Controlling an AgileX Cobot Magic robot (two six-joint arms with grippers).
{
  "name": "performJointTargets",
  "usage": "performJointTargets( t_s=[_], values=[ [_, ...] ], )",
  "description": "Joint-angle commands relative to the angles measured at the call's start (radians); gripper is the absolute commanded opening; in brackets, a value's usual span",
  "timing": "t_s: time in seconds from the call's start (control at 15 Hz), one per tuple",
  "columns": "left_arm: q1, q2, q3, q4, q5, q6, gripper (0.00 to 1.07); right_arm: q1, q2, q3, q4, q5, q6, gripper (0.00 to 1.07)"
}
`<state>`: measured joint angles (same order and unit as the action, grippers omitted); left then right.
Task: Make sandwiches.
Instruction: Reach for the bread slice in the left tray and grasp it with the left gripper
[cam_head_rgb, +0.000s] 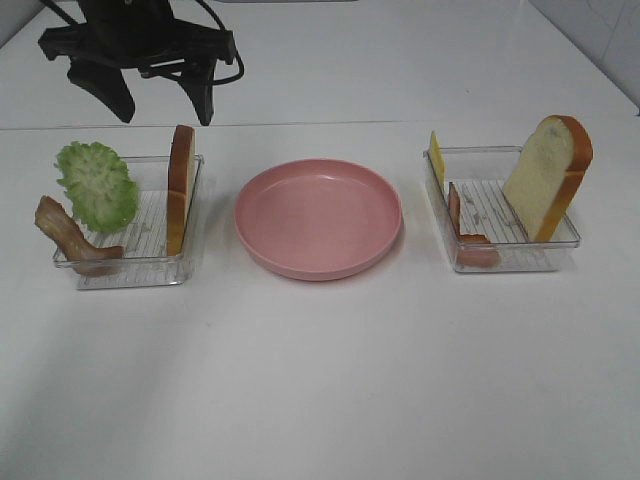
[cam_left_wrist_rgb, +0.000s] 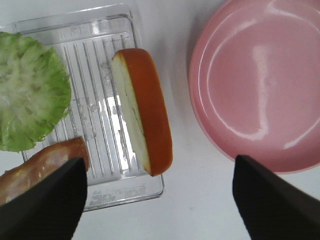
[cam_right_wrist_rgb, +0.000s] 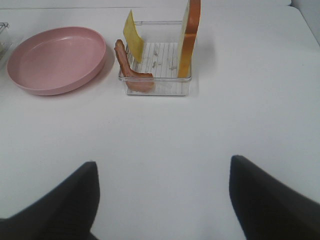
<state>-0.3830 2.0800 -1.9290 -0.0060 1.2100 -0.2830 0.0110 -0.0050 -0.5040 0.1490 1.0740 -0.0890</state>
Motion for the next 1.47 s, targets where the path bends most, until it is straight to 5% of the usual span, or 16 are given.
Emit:
performJointTargets(
  t_s=[0.07,0.8,1.47],
  values=[
    [-0.005,0.042,-0.006,0.006,0.076,-0.011,0.76,-0.007,-0.017,0.003,-0.002,-0.012,-0.012,0.70],
    [-0.005,0.160,-0.010,0.053,-0.093,-0.033,0.73,-0.007,-0.017,0.003,-0.002,-0.012,-0.012,0.70],
    [-0.005,0.166,-0.010,0.077,-0.122,-0.032,0.10,-0.007,-0.017,0.003,-0.002,-0.012,-0.012,0.70]
  ],
)
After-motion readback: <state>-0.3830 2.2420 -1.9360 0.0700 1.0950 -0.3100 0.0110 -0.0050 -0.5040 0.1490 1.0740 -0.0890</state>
